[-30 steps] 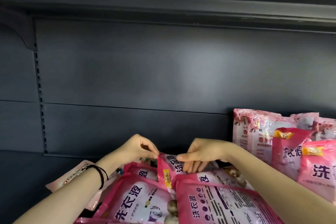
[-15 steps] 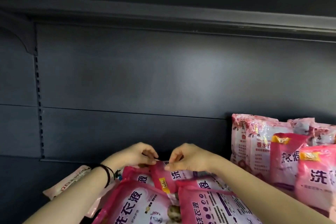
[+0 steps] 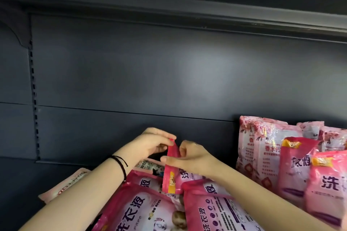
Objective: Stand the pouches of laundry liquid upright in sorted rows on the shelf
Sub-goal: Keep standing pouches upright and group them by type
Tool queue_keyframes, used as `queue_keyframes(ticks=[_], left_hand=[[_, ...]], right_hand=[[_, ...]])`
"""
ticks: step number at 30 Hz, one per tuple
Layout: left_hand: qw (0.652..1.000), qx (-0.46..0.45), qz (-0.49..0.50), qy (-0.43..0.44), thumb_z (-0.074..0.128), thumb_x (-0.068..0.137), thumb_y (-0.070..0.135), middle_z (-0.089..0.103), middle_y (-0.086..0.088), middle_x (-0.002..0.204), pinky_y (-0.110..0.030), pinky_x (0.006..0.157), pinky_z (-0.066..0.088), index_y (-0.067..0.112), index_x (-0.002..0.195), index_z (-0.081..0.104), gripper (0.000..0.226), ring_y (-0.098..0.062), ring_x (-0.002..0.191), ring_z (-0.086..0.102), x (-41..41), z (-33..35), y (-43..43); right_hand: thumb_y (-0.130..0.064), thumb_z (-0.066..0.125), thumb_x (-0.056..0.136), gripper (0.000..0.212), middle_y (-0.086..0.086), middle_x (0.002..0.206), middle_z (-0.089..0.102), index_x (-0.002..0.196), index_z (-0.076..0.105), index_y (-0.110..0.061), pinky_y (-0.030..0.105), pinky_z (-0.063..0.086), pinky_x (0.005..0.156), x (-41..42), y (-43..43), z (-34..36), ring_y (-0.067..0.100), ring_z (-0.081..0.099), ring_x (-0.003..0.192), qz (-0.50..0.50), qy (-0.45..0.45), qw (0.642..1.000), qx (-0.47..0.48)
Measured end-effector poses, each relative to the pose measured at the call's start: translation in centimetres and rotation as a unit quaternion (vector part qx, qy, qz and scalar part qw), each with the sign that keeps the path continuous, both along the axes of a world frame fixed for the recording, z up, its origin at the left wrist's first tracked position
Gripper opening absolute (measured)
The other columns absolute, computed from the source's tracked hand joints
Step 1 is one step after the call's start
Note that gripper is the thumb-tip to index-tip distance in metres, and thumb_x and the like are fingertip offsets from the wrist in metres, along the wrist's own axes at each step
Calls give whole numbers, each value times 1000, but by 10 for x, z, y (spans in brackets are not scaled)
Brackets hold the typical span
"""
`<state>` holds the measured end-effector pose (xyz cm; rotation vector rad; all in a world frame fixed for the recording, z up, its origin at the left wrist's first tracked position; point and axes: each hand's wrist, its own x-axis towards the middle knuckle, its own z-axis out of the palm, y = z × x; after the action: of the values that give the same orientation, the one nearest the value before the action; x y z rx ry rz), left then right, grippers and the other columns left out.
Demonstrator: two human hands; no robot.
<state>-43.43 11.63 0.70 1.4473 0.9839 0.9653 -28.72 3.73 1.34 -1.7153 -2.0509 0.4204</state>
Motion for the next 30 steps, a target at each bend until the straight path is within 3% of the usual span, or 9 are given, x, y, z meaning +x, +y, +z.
queue_keyframes(ticks=[4,9,13,16,19,23,25,27,30], left_hand=[[997,-14,30,-65,66,76,-15,66,-10,68,-14,48,48,2,81,73,20,-12,59,55,10,21,-4],[988,-6,63,-139,64,76,-16,65,-6,55,-13,46,47,1,78,71,19,-8,45,56,17,39,-7],[986,17,23,-163,67,81,-4,67,-7,68,-18,57,53,3,84,71,9,-12,59,62,12,43,-14],[994,51,-2,-98,71,83,14,69,0,81,-20,64,50,14,101,70,18,-10,72,62,6,34,-16],[994,101,-1,27,74,80,22,68,6,101,-24,71,47,28,114,61,37,-9,93,62,6,20,-14],[984,121,-56,121,79,74,11,65,5,113,-26,88,50,23,113,57,47,-13,104,63,20,-1,-8],[984,132,-61,99,78,73,5,69,-3,108,-29,92,52,12,113,60,45,-17,101,66,30,-15,-3],[988,136,-48,60,78,73,3,71,-8,107,-25,84,55,5,117,59,48,-17,98,68,39,-24,1],[989,147,-18,26,76,76,6,70,-10,108,-23,79,55,6,110,60,37,-20,98,67,50,-30,9]], right_hand=[[-55,72,71,45,-5,89,49,77,45,-21,24,38,64,-10,3,-1,11,48,87,-60,15,996,64],[-40,64,70,24,0,72,64,63,55,-19,27,46,61,-13,-9,19,22,63,73,-120,51,978,160],[-36,59,78,45,1,46,41,45,45,-9,26,38,55,7,-14,48,25,43,56,-129,9,978,162],[-20,56,77,28,1,53,54,50,57,-14,26,48,63,28,-7,60,24,57,64,-105,-1,988,110],[-14,55,81,22,2,77,70,75,75,-20,28,54,77,43,-5,63,18,67,82,-85,28,991,99],[-17,61,86,16,-1,79,68,84,77,-15,20,46,69,58,-1,64,10,59,77,-78,57,990,107],[-30,68,85,19,-2,69,64,80,74,-13,18,43,58,65,-2,60,9,54,65,-85,153,977,118],[-41,72,81,27,-4,73,66,87,71,-15,15,44,54,71,-7,49,5,56,60,-84,321,938,105],[-42,77,72,52,-3,104,68,114,59,-18,29,54,83,80,-12,25,8,64,90,-65,479,873,64]])
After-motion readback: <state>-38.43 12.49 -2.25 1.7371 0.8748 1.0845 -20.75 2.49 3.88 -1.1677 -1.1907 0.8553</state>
